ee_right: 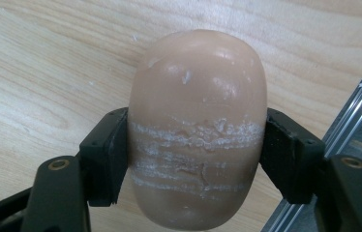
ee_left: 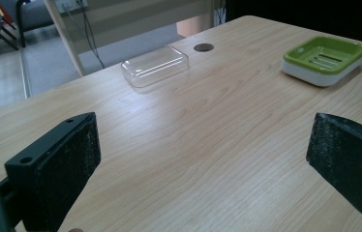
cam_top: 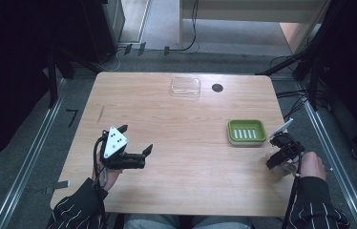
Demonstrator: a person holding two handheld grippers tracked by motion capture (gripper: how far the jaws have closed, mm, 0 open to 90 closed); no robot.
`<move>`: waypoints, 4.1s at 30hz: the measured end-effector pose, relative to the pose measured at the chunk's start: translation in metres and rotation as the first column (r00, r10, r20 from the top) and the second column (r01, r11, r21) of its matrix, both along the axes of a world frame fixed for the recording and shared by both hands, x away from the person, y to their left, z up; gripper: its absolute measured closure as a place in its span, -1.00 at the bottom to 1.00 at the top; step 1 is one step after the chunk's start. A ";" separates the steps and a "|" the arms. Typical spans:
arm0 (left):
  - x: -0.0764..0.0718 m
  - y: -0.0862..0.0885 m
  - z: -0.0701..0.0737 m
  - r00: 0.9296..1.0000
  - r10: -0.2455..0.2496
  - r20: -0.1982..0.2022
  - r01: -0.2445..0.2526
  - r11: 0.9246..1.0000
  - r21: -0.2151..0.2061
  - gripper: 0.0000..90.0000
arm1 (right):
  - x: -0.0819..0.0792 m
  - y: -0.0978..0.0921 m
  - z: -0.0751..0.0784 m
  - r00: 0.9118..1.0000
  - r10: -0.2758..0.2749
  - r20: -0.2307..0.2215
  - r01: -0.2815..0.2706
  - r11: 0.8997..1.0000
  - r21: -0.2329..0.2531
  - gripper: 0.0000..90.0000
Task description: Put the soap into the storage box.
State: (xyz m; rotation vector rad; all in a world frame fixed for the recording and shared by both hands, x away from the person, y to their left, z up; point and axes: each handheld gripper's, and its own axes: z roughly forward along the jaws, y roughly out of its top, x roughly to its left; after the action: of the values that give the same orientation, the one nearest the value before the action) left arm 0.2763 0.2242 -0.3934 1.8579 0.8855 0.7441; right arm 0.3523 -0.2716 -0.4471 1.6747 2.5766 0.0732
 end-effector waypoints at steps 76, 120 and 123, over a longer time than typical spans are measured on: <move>-0.027 0.038 -0.001 0.993 0.120 -0.009 -0.120 0.993 0.011 -1.00 | 0.052 0.049 0.048 0.941 0.323 0.103 -0.315 0.945 -0.086 -0.25; -0.037 0.056 -0.003 0.984 0.174 -0.019 -0.174 0.985 0.017 -1.00 | 0.091 0.067 0.044 0.870 0.486 0.079 -0.480 0.873 -0.083 -0.25; -0.037 0.055 -0.003 0.984 0.176 -0.020 -0.175 0.984 0.016 -1.00 | 0.093 0.066 0.042 0.869 0.489 0.082 -0.482 0.872 -0.084 -0.25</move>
State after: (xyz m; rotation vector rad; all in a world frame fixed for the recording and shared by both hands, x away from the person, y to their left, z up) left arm 0.2397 0.2792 -0.3966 1.8193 1.0703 0.8421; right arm 0.4454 -0.2054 -0.4049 0.9343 2.8185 0.0996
